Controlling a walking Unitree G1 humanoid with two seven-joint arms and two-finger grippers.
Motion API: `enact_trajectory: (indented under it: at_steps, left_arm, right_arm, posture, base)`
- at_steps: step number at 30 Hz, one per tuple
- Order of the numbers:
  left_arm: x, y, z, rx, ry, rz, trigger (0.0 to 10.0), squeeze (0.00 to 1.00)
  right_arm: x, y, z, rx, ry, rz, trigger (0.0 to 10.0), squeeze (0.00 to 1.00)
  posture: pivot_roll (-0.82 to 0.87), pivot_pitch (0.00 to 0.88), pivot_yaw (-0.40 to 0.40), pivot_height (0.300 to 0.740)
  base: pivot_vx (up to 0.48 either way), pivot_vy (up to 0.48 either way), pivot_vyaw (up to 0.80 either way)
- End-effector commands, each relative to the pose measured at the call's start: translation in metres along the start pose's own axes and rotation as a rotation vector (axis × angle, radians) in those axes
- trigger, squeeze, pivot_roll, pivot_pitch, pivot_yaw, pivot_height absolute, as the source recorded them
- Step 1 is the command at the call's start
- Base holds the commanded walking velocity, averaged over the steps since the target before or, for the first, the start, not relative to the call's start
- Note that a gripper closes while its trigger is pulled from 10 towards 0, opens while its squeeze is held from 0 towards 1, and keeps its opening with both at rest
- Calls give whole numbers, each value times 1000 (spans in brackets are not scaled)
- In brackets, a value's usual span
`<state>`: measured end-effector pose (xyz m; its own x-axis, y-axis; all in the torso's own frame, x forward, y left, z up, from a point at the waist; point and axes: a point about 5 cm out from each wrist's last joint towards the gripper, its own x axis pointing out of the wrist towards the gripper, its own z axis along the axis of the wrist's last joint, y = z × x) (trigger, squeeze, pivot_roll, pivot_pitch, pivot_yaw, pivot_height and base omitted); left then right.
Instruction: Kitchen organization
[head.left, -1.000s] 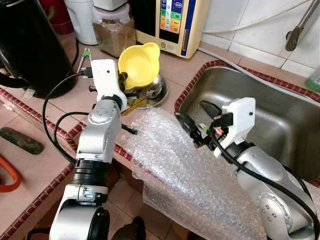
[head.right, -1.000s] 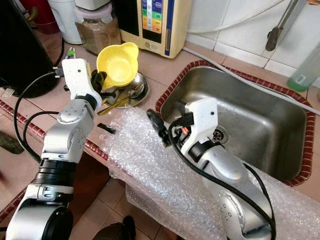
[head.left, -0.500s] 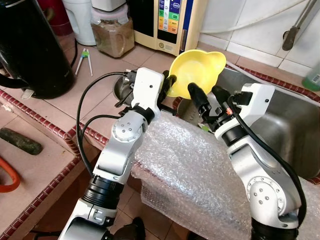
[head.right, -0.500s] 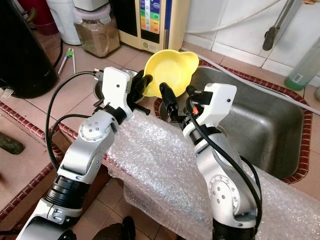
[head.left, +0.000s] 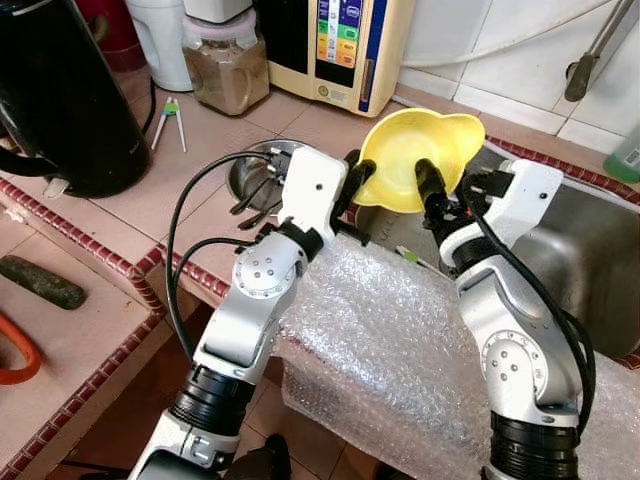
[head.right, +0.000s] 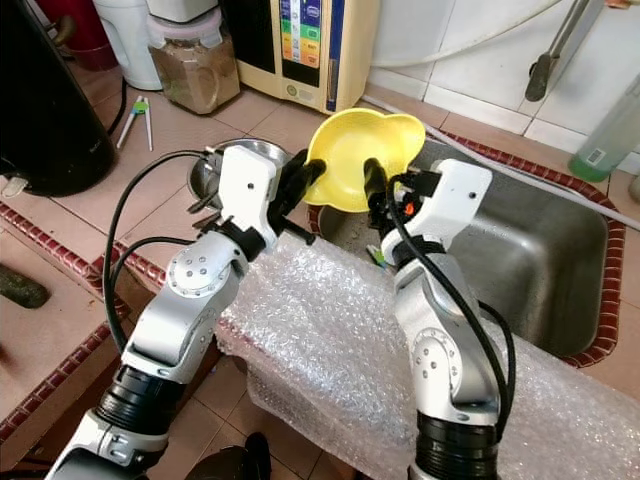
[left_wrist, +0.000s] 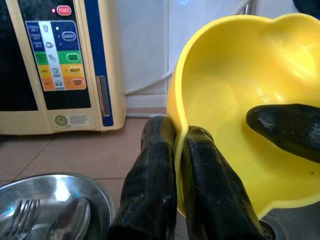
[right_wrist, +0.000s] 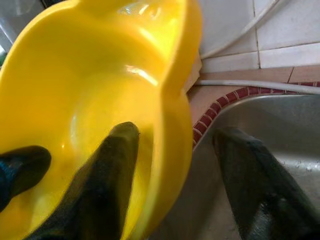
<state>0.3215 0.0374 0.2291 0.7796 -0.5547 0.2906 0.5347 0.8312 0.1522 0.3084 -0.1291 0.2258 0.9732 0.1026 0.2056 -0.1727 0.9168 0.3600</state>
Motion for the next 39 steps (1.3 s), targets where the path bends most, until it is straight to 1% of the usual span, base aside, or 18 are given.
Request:
enact_trajectory:
  at_steps: [1, 6, 9, 11, 12, 13, 14, 15, 16, 18, 19, 21, 23, 24, 25, 32, 36, 39]
  left_arm:
    - [0, -6, 7, -5, -31, -30, 0, 0]
    - [0, -5, 6, -2, -31, -16, 0, 0]
    - [0, 1, 8, -11, -44, 24, 0, 0]
    - [0, 2, 8, -4, -38, 25, 0, 0]
    - [0, 2, 7, 2, -32, 23, 3882, 0]
    - [0, 2, 7, 5, -30, 21, 4980, 0]
    - [0, 2, 7, 5, -30, 21, 4980, 0]
    - [0, 2, 7, 6, -30, 21, 5725, 0]
    - [0, 2, 7, 6, -29, 22, 5725, 0]
    - [1, 3, 7, 8, -28, 27, 8118, 0]
    - [1, 3, 6, 8, -25, 27, 8471, 0]
    - [1, 2, 6, 1, -18, 13, 10000, 0]
    - [1, 1, 5, -9, -16, 2, 10000, 0]
    - [1, 1, 5, -23, -16, 4, 10000, 659]
    - [0, 1, 6, -56, -21, 8, 10000, 1000]
    - [1, 1, 6, -34, -20, 2, 10000, 1000]
    - [0, 3, 6, -64, -19, 10, 10000, 1000]
    - [-1, 5, 4, -75, 6, -21, 10000, 1000]
  right_arm:
    - [0, -4, 0, 22, 5, -22, 0, 0]
    - [0, -7, -4, 35, 27, -37, 0, 0]
    - [0, -11, -6, 51, 32, -57, 0, 0]
    - [0, -11, -6, 58, 36, -62, 0, 0]
    - [1, -12, -7, 60, 38, -66, 0, 0]
    - [1, -13, -7, 63, 41, -76, 0, 0]
    - [1, -13, -7, 63, 41, -76, 0, 0]
    - [1, -15, -8, 61, 46, -86, 0, 0]
    - [1, -16, -9, 60, 49, -92, 0, 0]
    - [1, -20, -9, 51, 50, -115, 0, 0]
    - [1, -23, -8, 45, 48, -133, 0, 0]
    - [1, -30, -8, 34, 47, -175, 0, 0]
    - [1, -35, -8, 29, 45, -205, 0, 0]
    - [1, -36, -9, 27, 47, -210, 0, 0]
    - [0, -41, -9, 9, 48, -235, 0, 0]
    - [4, -50, -4, -32, 27, -287, 0, 0]
    - [13, -59, -1, -80, 3, -327, 0, 0]
    - [19, -70, 0, -138, -8, -370, 0, 0]
  posture:
    - [17, 179, -14, 740]
    - [15, 179, -18, 740]
    - [14, 178, -18, 740]
    - [15, 178, -17, 740]
    - [15, 178, -17, 740]
    - [16, 178, -18, 740]
    - [16, 178, -18, 740]
    - [17, 178, -19, 740]
    - [17, 178, -19, 740]
    - [18, 179, -19, 740]
    - [18, 179, -19, 740]
    - [18, 182, -19, 740]
    - [18, 182, -18, 740]
    - [18, 182, -18, 740]
    - [18, 182, -18, 740]
    - [20, 184, -14, 740]
    - [21, 186, -11, 740]
    - [30, 189, -11, 740]
  base:
    - [0, 0, 0]
    - [0, 0, 0]
    - [0, 0, 0]
    - [0, 0, 0]
    - [0, 0, 0]
    - [0, 0, 0]
    - [0, 0, 0]
    - [0, 0, 0]
    - [0, 0, 0]
    - [0, 0, 0]
    - [0, 0, 0]
    - [0, 0, 0]
    - [0, 0, 0]
    - [0, 0, 0]
    - [0, 0, 0]
    - [0, 0, 0]
    - [0, 0, 0]
    - [0, 0, 0]
